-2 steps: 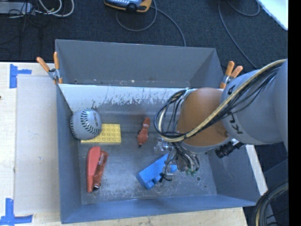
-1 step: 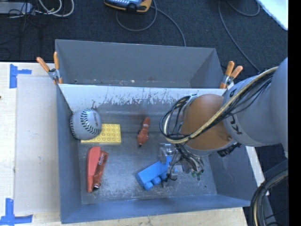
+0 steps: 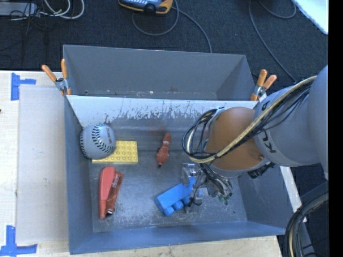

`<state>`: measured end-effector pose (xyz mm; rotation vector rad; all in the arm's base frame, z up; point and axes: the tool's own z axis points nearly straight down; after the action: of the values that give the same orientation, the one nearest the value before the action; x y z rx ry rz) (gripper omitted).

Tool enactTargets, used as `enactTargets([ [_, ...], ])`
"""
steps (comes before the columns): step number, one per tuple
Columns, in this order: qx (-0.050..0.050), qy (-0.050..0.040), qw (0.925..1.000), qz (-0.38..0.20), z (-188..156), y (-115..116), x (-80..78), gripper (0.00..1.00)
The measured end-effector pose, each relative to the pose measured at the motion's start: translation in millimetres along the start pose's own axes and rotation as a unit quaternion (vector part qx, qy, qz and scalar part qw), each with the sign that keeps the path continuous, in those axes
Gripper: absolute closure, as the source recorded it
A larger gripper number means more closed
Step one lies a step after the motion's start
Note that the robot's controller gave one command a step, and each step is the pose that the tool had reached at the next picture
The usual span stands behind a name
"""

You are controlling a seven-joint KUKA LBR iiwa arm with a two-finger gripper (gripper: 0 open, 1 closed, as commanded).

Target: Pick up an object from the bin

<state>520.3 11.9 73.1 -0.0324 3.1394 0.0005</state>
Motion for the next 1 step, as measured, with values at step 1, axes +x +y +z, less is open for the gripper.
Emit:
enactTargets([
  [1, 0.000, 0.0000, 1.0000, -0.008, -96.2, 11.0, -8.3, 1.00],
])
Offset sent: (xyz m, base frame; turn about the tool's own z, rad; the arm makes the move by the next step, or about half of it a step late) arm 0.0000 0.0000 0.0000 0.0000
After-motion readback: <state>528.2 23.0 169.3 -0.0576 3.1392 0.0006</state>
